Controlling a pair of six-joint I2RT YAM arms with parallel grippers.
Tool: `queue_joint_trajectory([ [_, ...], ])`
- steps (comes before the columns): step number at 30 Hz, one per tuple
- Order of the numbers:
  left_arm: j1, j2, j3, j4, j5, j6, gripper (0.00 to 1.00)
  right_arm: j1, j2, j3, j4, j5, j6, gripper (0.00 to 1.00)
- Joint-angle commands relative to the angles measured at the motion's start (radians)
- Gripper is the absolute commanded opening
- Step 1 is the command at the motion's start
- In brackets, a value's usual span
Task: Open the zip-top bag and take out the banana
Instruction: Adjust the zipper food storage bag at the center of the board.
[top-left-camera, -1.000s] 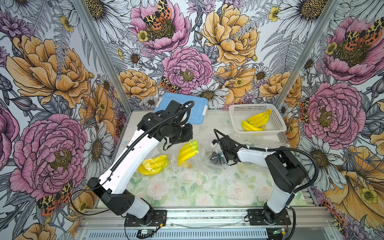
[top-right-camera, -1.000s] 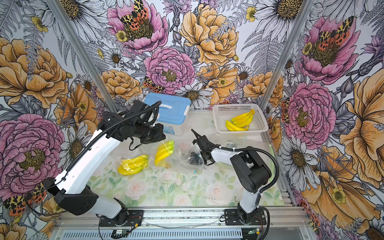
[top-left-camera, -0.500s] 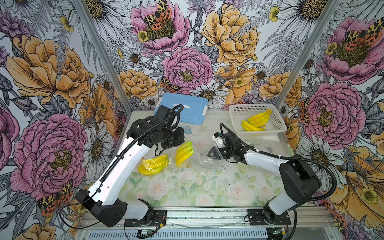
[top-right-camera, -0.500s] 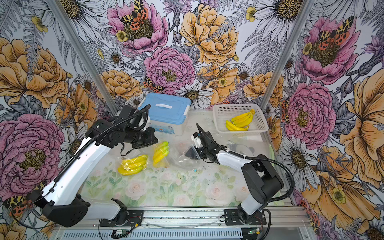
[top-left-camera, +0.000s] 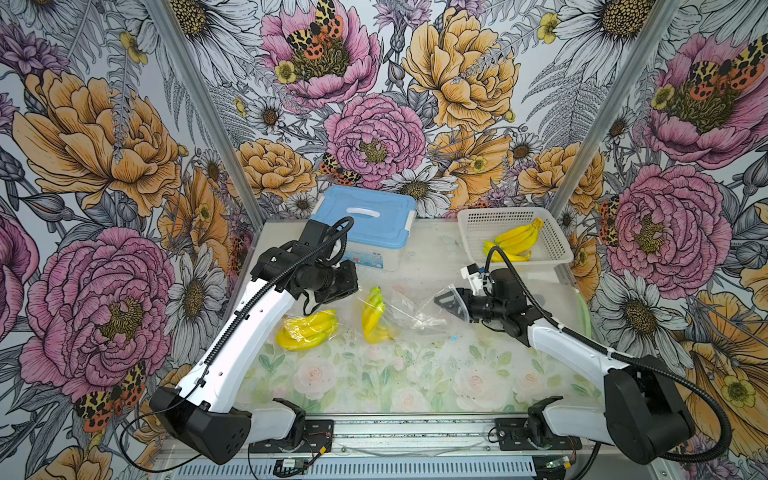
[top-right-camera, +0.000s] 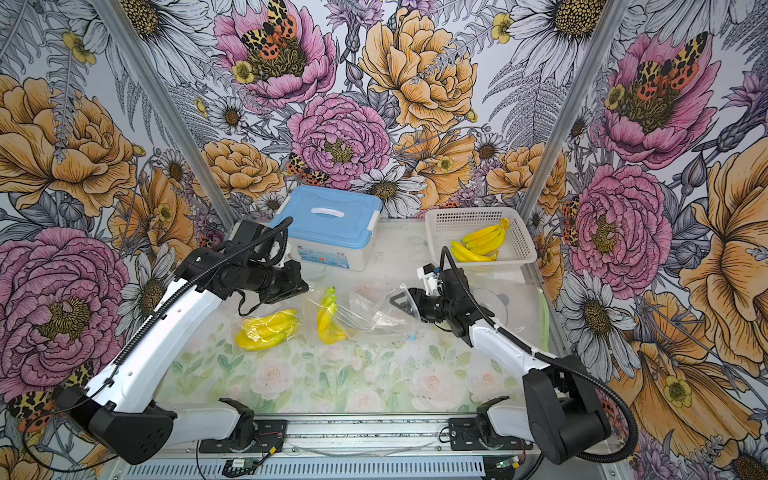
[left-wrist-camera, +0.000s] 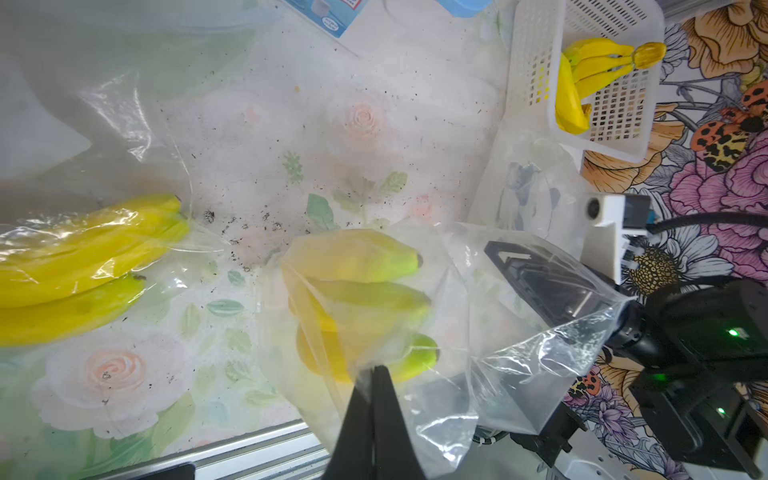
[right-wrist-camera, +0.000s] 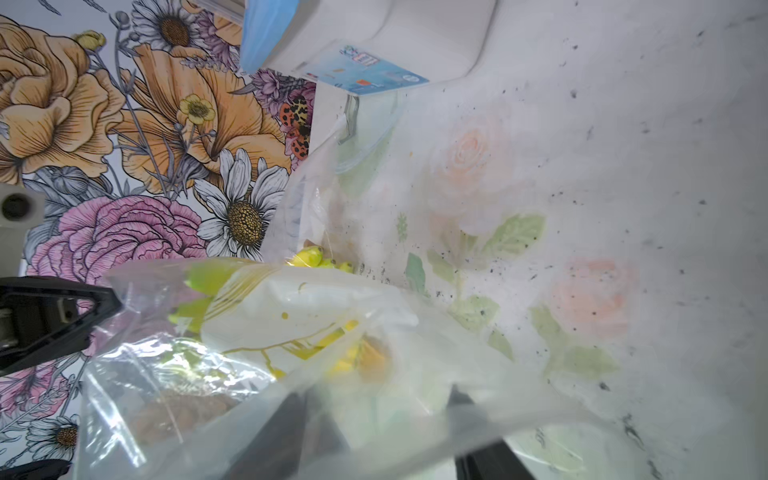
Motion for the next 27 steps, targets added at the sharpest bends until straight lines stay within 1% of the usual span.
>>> queue_joint_trajectory([
  [1, 0.024, -0.038, -0.051, 0.066, 0.053, 0.031, 0.00, -0.020, -0.043, -0.004, -0.037, -0.076, 0.039, 0.60],
  [3, 0.030, -0.040, -0.073, 0.079, 0.056, 0.036, 0.00, -0.026, -0.044, -0.003, -0.049, -0.101, 0.053, 0.60],
  [5, 0.039, -0.043, -0.094, 0.084, 0.058, 0.045, 0.00, -0.038, -0.042, -0.005, -0.105, -0.096, 0.052, 0.60],
  [9, 0.056, -0.069, -0.137, 0.102, 0.074, 0.048, 0.00, -0.042, -0.066, -0.005, -0.109, -0.096, 0.060, 0.60],
  [14, 0.108, -0.110, -0.179, 0.101, 0.100, 0.064, 0.00, -0.073, -0.088, 0.005, -0.145, -0.084, 0.063, 0.61],
  [16, 0.114, -0.118, -0.192, 0.101, 0.110, 0.068, 0.00, -0.064, -0.076, 0.023, -0.145, -0.113, 0.056, 0.62],
  [23, 0.116, -0.120, -0.206, 0.104, 0.115, 0.076, 0.00, 0.016, 0.002, 0.122, -0.145, -0.217, -0.033, 0.65],
  [27, 0.116, -0.118, -0.209, 0.105, 0.120, 0.078, 0.00, 0.041, 0.064, 0.173, -0.144, -0.233, -0.089, 0.64],
])
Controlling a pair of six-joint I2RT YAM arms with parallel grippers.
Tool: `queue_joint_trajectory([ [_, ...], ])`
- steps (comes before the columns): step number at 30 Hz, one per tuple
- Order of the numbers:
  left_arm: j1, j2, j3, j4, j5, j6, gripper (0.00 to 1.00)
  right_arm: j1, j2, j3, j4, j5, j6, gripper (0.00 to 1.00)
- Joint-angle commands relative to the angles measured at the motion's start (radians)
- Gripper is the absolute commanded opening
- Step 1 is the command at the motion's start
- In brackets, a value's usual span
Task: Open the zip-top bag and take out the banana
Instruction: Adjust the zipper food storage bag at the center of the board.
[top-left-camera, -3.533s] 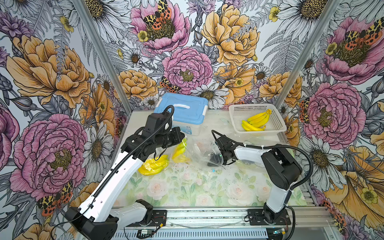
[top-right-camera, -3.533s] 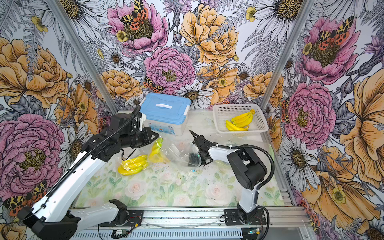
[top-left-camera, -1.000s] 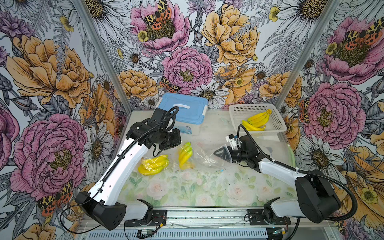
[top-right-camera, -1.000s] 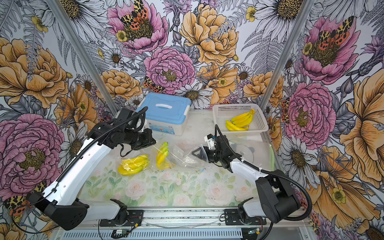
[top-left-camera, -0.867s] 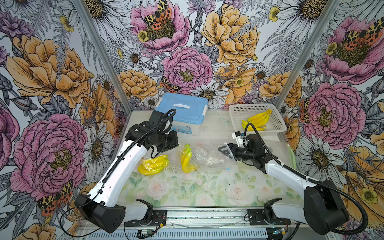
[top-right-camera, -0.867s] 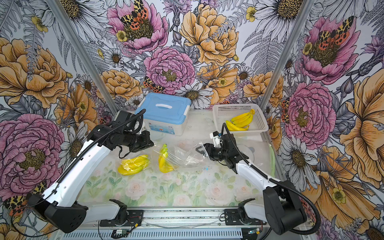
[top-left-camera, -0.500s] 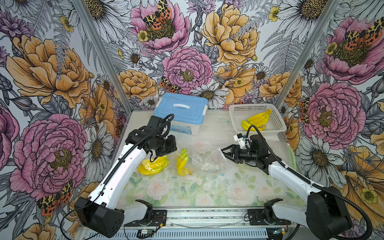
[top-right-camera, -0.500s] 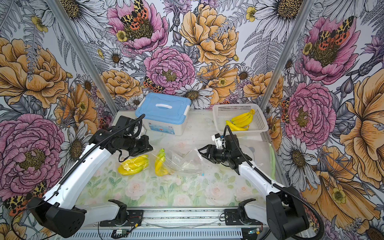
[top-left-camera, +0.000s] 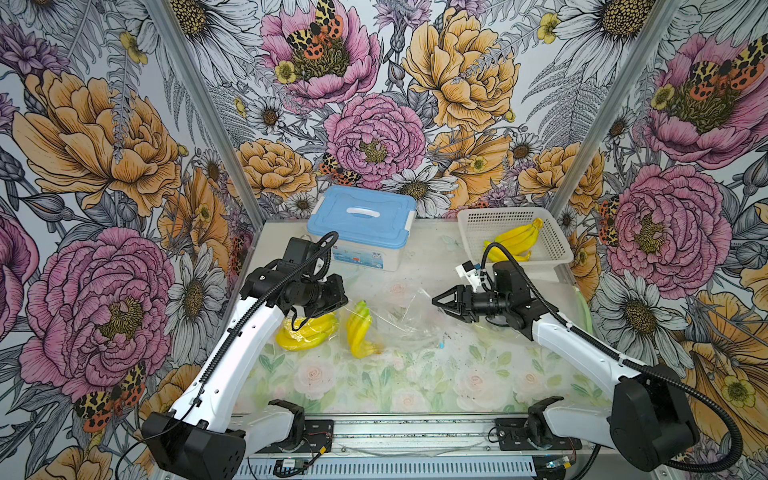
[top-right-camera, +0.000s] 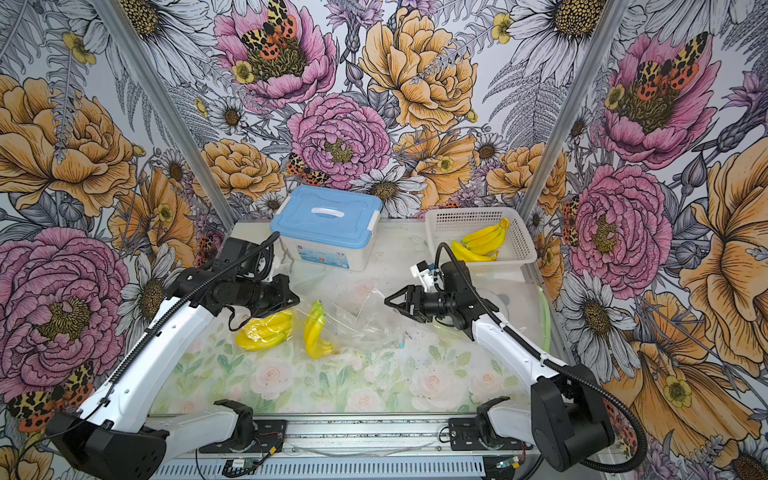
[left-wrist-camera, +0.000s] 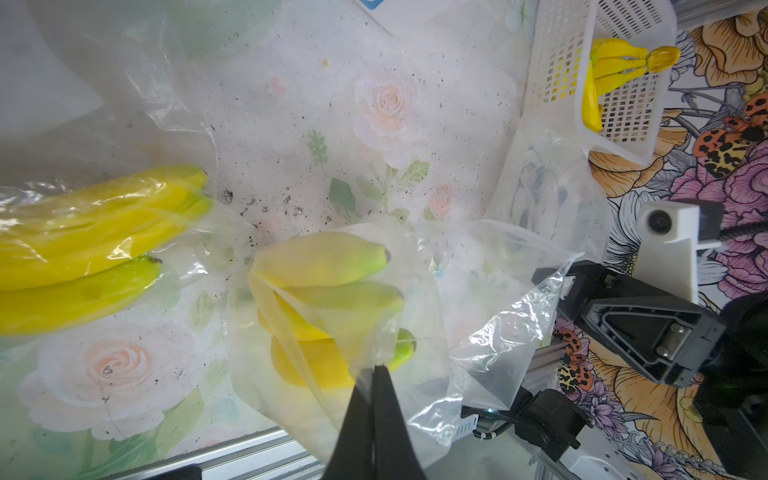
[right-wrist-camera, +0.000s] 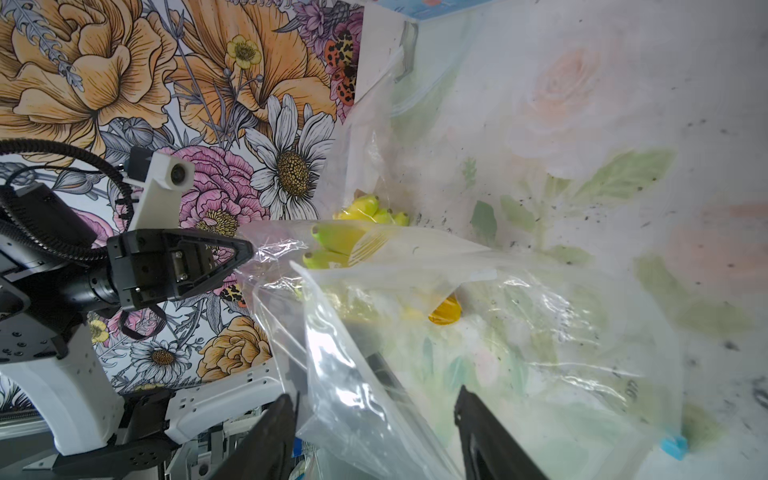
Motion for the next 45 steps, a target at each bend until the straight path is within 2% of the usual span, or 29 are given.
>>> queue_joint_trajectory([
  [1, 0.010, -0.011, -0.008, 0.036, 0.023, 0.026, 0.00, 0.023, 0.048, 0.058, 0.011, -0.046, -0.075, 0.64],
  [6, 0.013, -0.007, -0.004, 0.038, 0.026, 0.024, 0.00, 0.080, 0.125, 0.138, 0.014, -0.058, -0.107, 0.57],
  [12, 0.034, -0.016, -0.027, 0.037, 0.021, 0.022, 0.00, 0.088, 0.134, 0.143, 0.015, -0.070, -0.129, 0.41],
  [15, 0.053, -0.021, -0.045, 0.040, 0.025, 0.032, 0.00, 0.092, 0.112, 0.126, 0.026, -0.102, -0.127, 0.42],
  [18, 0.083, -0.014, -0.047, 0.039, 0.036, 0.047, 0.00, 0.103, 0.079, 0.103, 0.034, -0.130, -0.132, 0.52],
  [24, 0.103, 0.005, -0.026, 0.040, 0.054, 0.063, 0.00, 0.127, 0.057, 0.068, 0.032, -0.109, -0.143, 0.49],
  [26, 0.102, 0.004, -0.023, 0.040, 0.058, 0.061, 0.00, 0.139, 0.067, 0.072, 0.033, -0.084, -0.145, 0.43],
  [27, 0.103, 0.001, -0.026, 0.040, 0.060, 0.060, 0.00, 0.145, 0.075, 0.080, 0.033, -0.073, -0.148, 0.35],
  [30, 0.104, -0.014, -0.022, 0.039, 0.062, 0.055, 0.00, 0.149, 0.083, 0.089, 0.031, -0.002, -0.150, 0.01],
  [33, 0.113, -0.052, 0.023, 0.016, 0.065, 0.021, 0.00, 0.090, 0.050, 0.038, 0.019, 0.152, -0.124, 0.00],
  [36, 0.065, -0.059, 0.207, -0.063, 0.029, -0.042, 0.00, 0.004, -0.005, -0.015, -0.004, 0.267, -0.093, 0.00],
  [39, -0.094, 0.002, 0.403, -0.117, -0.072, -0.109, 0.00, 0.006, -0.003, 0.010, -0.016, 0.298, -0.102, 0.00],
  [41, -0.162, 0.036, 0.391, -0.128, -0.129, -0.092, 0.00, 0.011, 0.038, 0.033, -0.015, 0.308, -0.099, 0.00],
  [43, -0.148, 0.034, 0.302, -0.122, -0.127, -0.085, 0.00, 0.014, 0.067, 0.064, -0.015, 0.321, -0.097, 0.00],
  [45, -0.166, 0.024, 0.349, -0.123, -0.161, -0.101, 0.00, 0.015, 0.061, 0.087, -0.015, 0.338, -0.095, 0.00],
])
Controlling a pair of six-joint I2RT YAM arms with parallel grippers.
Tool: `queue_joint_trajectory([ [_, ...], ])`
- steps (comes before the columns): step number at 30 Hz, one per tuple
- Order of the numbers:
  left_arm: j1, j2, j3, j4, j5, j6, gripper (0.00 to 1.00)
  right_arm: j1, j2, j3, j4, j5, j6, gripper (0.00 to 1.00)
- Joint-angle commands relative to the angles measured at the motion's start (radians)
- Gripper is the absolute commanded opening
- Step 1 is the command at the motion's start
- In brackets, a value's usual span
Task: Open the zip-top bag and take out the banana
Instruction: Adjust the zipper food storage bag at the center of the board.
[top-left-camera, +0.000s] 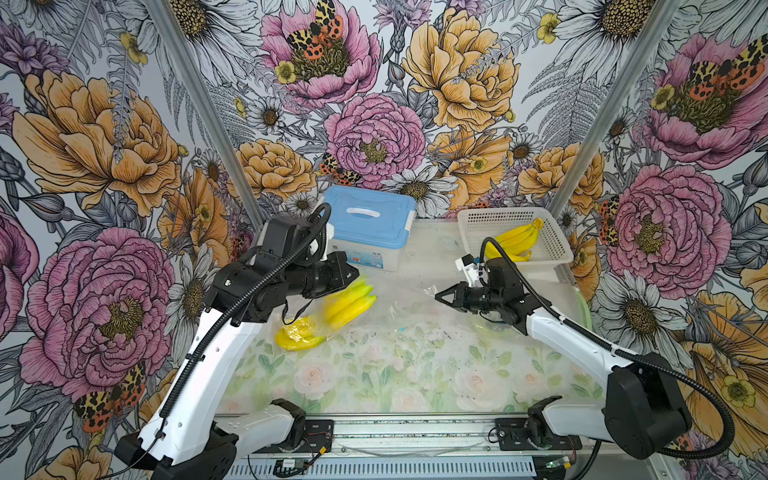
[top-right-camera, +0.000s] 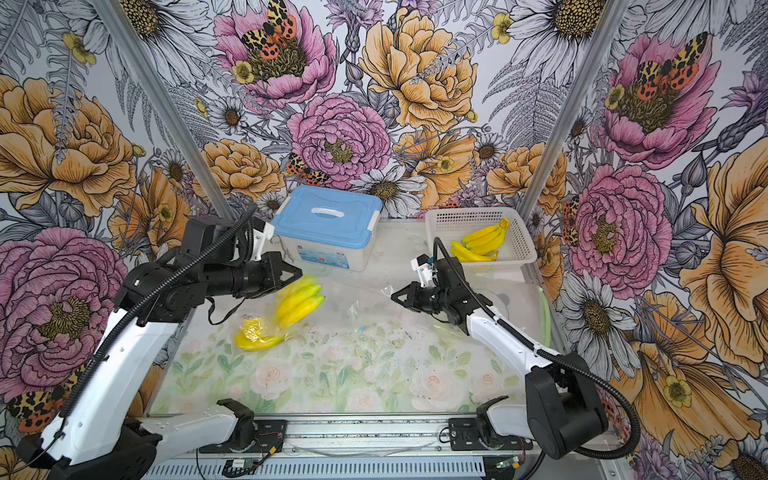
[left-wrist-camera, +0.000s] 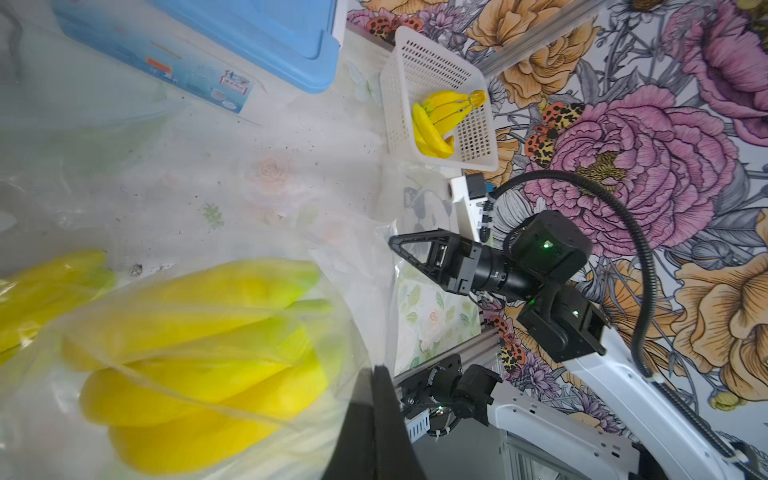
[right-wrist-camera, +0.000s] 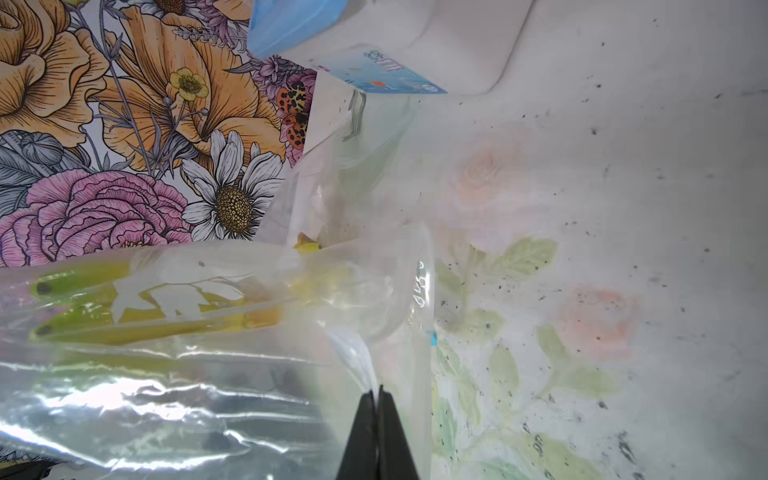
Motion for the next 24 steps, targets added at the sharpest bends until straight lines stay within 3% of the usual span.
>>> queue_joint_trajectory([
  [1, 0.004, 0.027, 0.021, -0.045, -0.095, -0.026, 0.00, -0.001, 0.000, 0.054, -0.003, 0.079, 0.005, 0.00],
  [3, 0.080, 0.023, 0.033, -0.065, -0.034, -0.010, 0.00, -0.006, -0.009, 0.046, -0.006, 0.095, 0.002, 0.00],
  [5, 0.049, 0.036, 0.090, -0.070, -0.066, -0.012, 0.00, -0.009, -0.006, 0.052, -0.005, 0.062, 0.006, 0.00],
  [8, 0.127, 0.030, -0.016, -0.078, -0.009, 0.033, 0.00, -0.008, -0.016, 0.046, -0.005, 0.062, 0.001, 0.00],
  [13, 0.060, 0.048, 0.131, -0.057, -0.036, -0.018, 0.00, -0.025, -0.016, 0.016, -0.032, 0.080, -0.016, 0.00],
  [16, 0.158, -0.018, -0.089, -0.012, 0.039, -0.003, 0.00, -0.027, 0.029, 0.010, -0.041, 0.093, -0.011, 0.00],
  [17, 0.135, -0.037, -0.097, 0.032, 0.041, -0.050, 0.00, -0.027, 0.032, 0.013, -0.041, 0.092, -0.005, 0.00],
  [20, -0.003, 0.051, 0.128, -0.032, -0.075, -0.044, 0.00, -0.019, 0.037, 0.030, -0.040, 0.096, -0.008, 0.00],
  [22, -0.015, 0.052, 0.005, -0.025, -0.077, -0.024, 0.00, -0.012, 0.056, 0.055, -0.040, 0.078, -0.018, 0.00],
  [24, 0.006, 0.021, -0.235, 0.088, 0.004, -0.039, 0.00, -0.002, 0.071, 0.087, -0.037, 0.058, -0.026, 0.00],
])
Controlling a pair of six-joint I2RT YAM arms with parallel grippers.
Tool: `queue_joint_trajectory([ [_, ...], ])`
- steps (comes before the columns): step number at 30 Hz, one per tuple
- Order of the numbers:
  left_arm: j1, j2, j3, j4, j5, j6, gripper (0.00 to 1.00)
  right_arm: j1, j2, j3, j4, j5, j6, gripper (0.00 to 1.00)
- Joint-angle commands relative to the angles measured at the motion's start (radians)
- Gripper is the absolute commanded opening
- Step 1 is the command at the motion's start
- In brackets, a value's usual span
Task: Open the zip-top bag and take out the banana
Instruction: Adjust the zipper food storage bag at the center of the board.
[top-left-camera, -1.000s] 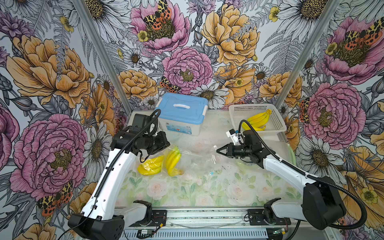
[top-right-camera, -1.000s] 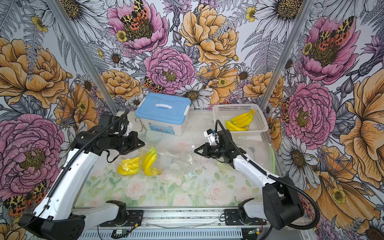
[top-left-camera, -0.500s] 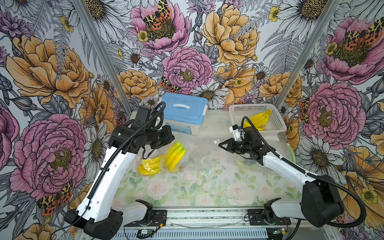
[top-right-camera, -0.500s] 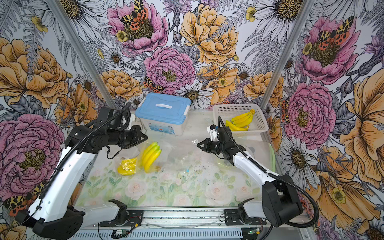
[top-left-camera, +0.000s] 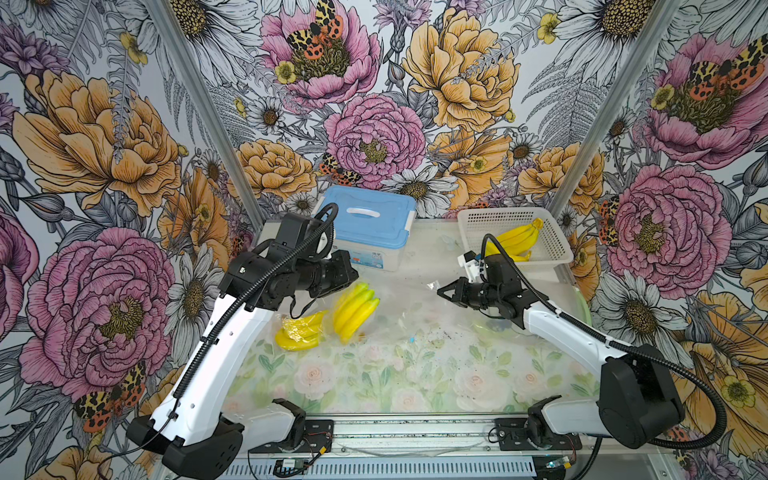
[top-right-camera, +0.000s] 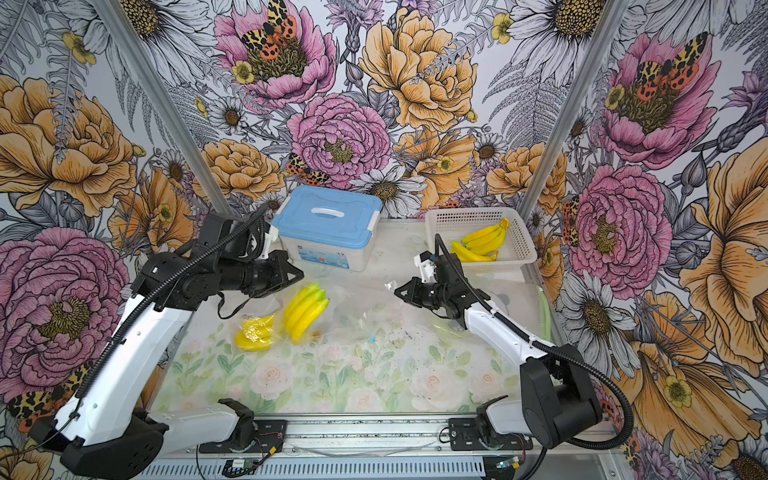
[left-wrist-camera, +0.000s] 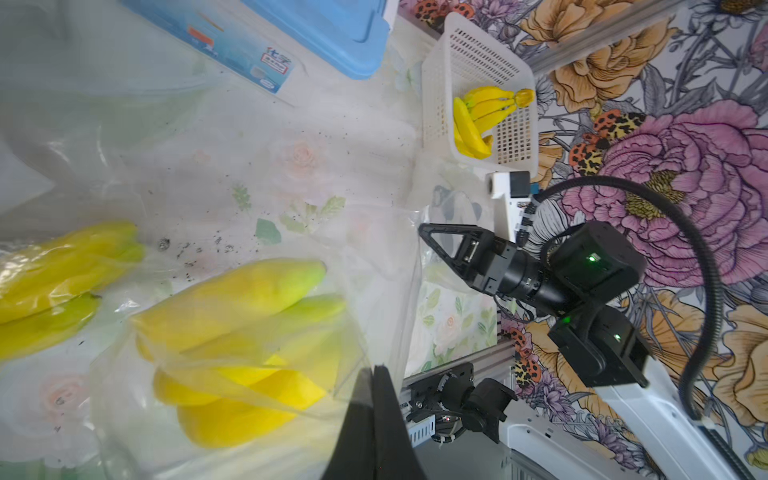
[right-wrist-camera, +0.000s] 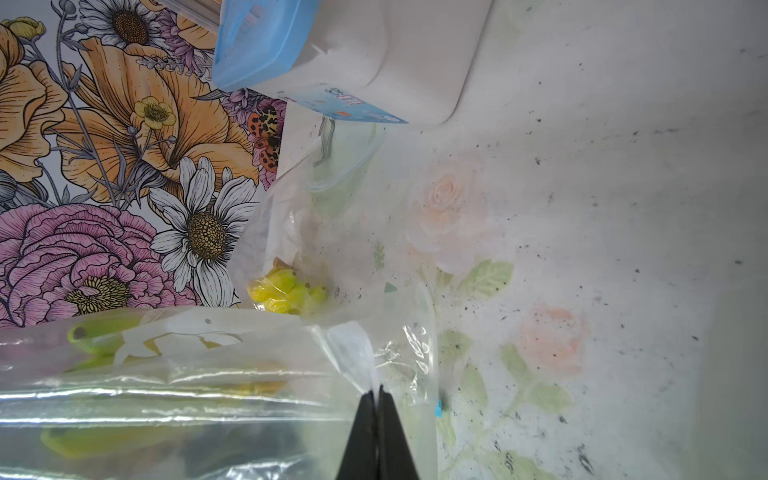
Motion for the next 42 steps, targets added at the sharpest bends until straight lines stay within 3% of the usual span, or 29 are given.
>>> queue_joint_trajectory([
  [1, -0.005, -0.021, -0.203, 0.107, 0.067, -0.063, 0.00, 0.016, 0.021, 0.065, -0.008, -0.001, -0.028, 0.00],
  [3, -0.127, 0.027, 0.027, 0.138, -0.042, -0.099, 0.00, 0.026, 0.004, 0.079, -0.009, -0.007, -0.030, 0.00],
  [5, -0.144, 0.109, 0.166, 0.049, -0.068, -0.046, 0.00, 0.041, 0.008, 0.080, -0.008, -0.003, -0.039, 0.00],
  [9, -0.083, 0.074, -0.114, 0.133, 0.031, -0.038, 0.00, 0.069, 0.046, 0.091, -0.010, -0.020, -0.041, 0.00],
  [13, -0.101, 0.044, -0.007, 0.113, -0.044, -0.047, 0.00, 0.076, 0.024, 0.085, -0.010, 0.010, -0.041, 0.00],
  [16, -0.064, 0.061, -0.309, 0.177, 0.051, -0.012, 0.00, 0.083, 0.062, 0.099, -0.011, -0.010, -0.042, 0.00],
  [18, -0.073, 0.043, -0.398, 0.262, 0.076, -0.046, 0.00, 0.088, 0.072, 0.113, -0.011, -0.010, -0.043, 0.00],
  [21, -0.105, 0.034, -0.226, 0.248, 0.034, -0.076, 0.00, 0.093, 0.064, 0.116, -0.014, 0.017, -0.042, 0.00],
  [25, -0.113, 0.082, 0.112, 0.079, -0.038, -0.039, 0.00, 0.093, 0.096, 0.115, -0.045, 0.033, -0.038, 0.00],
  [27, -0.112, 0.088, 0.199, 0.028, -0.060, -0.028, 0.00, 0.093, 0.103, 0.110, -0.062, 0.064, -0.038, 0.00],
  [33, -0.143, 0.052, -0.015, 0.099, -0.034, -0.056, 0.00, 0.100, 0.154, 0.145, -0.135, 0.096, -0.061, 0.00],
  [42, -0.035, -0.038, -0.188, 0.128, 0.052, -0.036, 0.00, 0.134, 0.087, 0.169, -0.135, 0.127, -0.076, 0.00],
])
